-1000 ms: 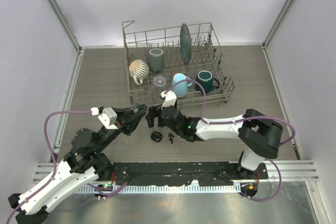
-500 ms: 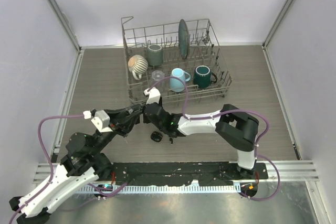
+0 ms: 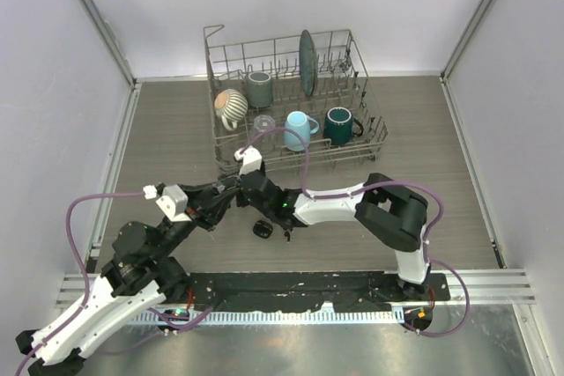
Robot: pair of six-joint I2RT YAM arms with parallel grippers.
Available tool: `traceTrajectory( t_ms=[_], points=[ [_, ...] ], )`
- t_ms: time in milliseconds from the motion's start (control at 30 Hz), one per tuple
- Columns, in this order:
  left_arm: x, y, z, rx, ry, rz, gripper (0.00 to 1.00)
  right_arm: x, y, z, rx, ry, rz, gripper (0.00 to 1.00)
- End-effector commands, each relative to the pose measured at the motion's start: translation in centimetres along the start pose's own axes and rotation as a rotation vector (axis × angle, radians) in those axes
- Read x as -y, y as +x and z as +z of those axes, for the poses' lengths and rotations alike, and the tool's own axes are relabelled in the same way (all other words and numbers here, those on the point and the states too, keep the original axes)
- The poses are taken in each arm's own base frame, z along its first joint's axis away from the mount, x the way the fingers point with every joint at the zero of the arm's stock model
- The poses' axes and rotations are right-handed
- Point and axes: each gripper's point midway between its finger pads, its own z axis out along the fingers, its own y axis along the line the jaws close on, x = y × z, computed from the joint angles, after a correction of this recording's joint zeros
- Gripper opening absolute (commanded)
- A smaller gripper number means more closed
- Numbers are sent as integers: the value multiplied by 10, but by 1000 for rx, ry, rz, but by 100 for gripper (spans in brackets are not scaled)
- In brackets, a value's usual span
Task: Insert the wireless bluetooth earbuds into the charging case
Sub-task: Adjust the distractor at the center of the board, then place the charging case at the center of the board.
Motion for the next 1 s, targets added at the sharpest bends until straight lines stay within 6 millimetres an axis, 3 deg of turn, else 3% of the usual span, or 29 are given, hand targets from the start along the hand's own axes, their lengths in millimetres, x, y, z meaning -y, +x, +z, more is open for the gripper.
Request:
traceTrajectory(
  t_ms=[0,67,100,167,267,300,367,433,467,500,533,567,600,633,667,733,767,867,900,967],
  points=[
    [3,-32,-5,86,17,1,0,5,-33,-37,99,-91,25,95],
    [6,-36,-6,107,30,0,0,2,-56,-63,173,-134,52,95],
    [6,-39,-7,117,32,0,0,14,-43,-72,158,-116,45,95],
    [8,-42,-8,131,43,0,0,26,-48,-88,176,-84,54,95],
    [10,-39,-5,118,52,-5,0,67,-50,-119,191,71,61,95],
    [11,-35,-2,101,56,-6,0,88,-64,-138,230,164,88,95],
    [20,-19,8,31,103,-14,0,115,-64,-159,252,265,109,97],
    [30,-10,18,-2,151,-36,0,141,-80,-192,321,371,170,98],
    [41,9,27,-70,211,-56,0,152,-83,-203,340,409,185,98],
    [47,16,31,-92,242,-70,0,165,-77,-213,325,459,179,98],
    [57,15,38,-89,285,-107,0,174,-92,-233,385,489,234,98],
    [68,33,45,-152,344,-136,0,180,-99,-242,406,511,252,98],
    [75,35,50,-156,374,-180,0,190,-96,-253,392,553,234,98],
    [80,39,55,-171,394,-202,0,198,-106,-268,437,589,266,98],
    [83,60,61,-235,404,-231,0,200,-117,-279,459,602,281,99],
    [95,65,69,-254,449,-302,0,214,-122,-299,470,665,265,100],
    [100,85,73,-318,465,-339,0,216,-129,-306,483,673,275,100],
    [119,94,84,-346,522,-387,0,223,-135,-325,506,687,287,100],
    [130,113,86,-393,537,-399,0,225,-137,-331,516,686,296,100],
    [142,120,94,-412,554,-400,0,228,-140,-341,543,673,322,100]
  ],
)
